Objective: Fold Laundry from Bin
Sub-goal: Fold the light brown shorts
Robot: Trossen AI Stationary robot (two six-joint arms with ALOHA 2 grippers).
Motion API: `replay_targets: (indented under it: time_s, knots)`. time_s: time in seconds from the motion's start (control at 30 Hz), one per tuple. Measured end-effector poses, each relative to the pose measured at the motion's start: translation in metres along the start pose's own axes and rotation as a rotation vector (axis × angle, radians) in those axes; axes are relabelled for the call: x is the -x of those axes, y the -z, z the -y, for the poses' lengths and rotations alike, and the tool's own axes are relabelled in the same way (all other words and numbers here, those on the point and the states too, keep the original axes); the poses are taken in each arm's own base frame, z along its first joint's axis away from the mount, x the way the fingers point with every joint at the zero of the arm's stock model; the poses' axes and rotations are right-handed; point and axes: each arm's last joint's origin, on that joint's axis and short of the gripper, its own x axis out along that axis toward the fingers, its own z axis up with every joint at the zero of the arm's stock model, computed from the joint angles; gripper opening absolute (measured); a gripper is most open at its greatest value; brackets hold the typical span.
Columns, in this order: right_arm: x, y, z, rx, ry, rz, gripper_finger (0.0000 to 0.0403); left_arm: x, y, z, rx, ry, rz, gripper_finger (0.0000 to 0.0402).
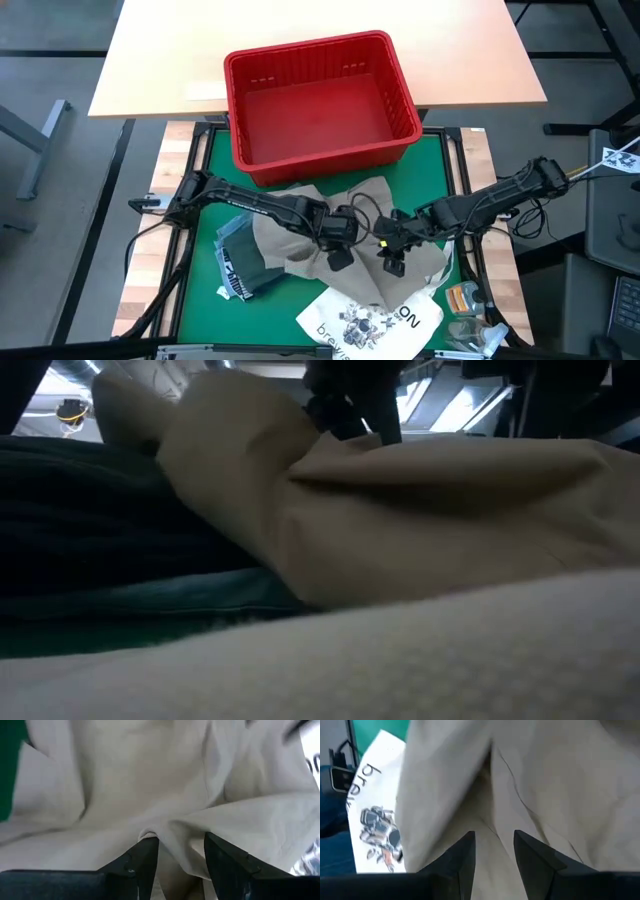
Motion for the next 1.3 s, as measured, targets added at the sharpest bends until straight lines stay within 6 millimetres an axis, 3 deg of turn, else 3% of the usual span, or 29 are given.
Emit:
replay_targets:
  time_s: [0.27, 0.6, 0.87, 1.3]
  knots:
    - [-0.027, -0.013, -0.010, 0.048, -0.032, 0.059, 0.0134, -0.003, -0.010, -0.013, 0.037, 0.012, -0.001, 0.0155]
    - [-0.070, -0.015, -0.011, 0.052, 0.014, 0.006, 0.0134, 0.004, -0.009, -0.010, 0.040, 0.113, -0.050, 0.0155]
    - [-0.072, -0.015, -0.011, 0.052, 0.019, -0.002, 0.0134, 0.007, -0.001, 0.002, 0.022, 0.221, -0.123, 0.0155]
    - [-0.072, -0.014, -0.011, 0.048, -0.002, -0.017, 0.0134, 0.013, 0.020, 0.023, 0.053, 0.117, -0.104, 0.0149]
